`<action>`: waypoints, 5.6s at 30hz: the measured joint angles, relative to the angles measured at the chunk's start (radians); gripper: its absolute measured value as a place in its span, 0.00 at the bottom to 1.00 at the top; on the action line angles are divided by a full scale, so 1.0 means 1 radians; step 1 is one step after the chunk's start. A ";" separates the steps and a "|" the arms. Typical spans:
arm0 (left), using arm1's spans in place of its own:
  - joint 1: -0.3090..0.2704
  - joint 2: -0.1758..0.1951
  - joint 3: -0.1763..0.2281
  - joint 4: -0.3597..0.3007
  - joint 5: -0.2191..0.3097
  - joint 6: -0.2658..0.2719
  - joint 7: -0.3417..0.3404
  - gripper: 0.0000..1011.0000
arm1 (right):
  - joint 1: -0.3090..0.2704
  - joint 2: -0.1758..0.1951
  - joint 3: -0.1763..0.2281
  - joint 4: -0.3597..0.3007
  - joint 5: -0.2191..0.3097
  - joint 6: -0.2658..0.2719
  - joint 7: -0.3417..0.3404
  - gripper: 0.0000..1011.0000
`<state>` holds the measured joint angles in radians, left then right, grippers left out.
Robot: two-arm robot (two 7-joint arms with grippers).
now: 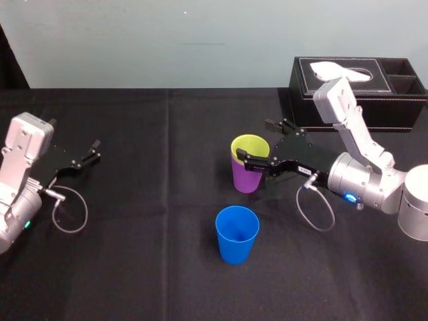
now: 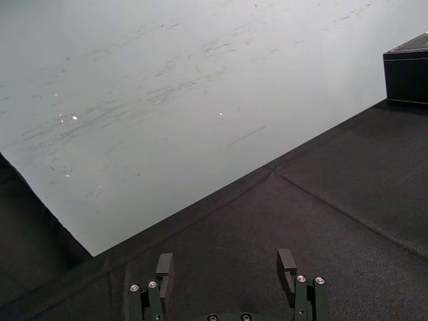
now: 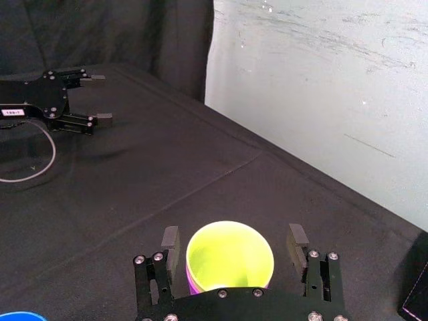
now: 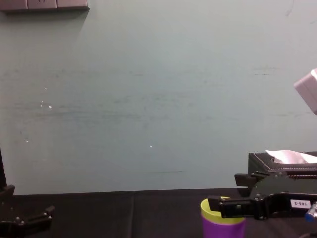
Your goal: Stack the three plastic cups sequentially using one hand.
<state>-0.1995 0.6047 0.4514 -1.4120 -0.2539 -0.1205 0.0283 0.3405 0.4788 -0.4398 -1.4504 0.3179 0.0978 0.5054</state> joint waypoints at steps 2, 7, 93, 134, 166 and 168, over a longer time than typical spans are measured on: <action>0.000 0.000 0.000 0.000 0.000 0.000 0.000 1.00 | 0.000 0.000 0.000 0.000 0.000 0.000 0.000 0.99; 0.000 0.000 0.000 0.000 0.000 0.000 0.000 1.00 | -0.028 0.023 0.008 -0.038 -0.003 -0.028 0.001 0.99; 0.000 0.000 0.000 0.000 0.000 0.000 0.000 1.00 | -0.154 0.147 -0.102 -0.075 0.095 -0.146 0.217 0.99; 0.000 0.000 0.000 0.000 0.000 0.000 0.000 1.00 | -0.155 0.148 -0.100 -0.078 0.098 -0.145 0.214 0.71; 0.000 0.000 0.000 0.000 0.000 0.000 0.000 1.00 | -0.203 0.219 0.087 -0.336 0.183 -0.004 0.019 0.71; 0.000 0.000 0.000 0.000 0.000 0.000 0.000 1.00 | -0.190 0.215 0.088 -0.329 0.183 0.001 0.017 0.71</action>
<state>-0.1996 0.6047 0.4514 -1.4120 -0.2539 -0.1205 0.0283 0.1505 0.6937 -0.3521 -1.7792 0.5010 0.0984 0.5227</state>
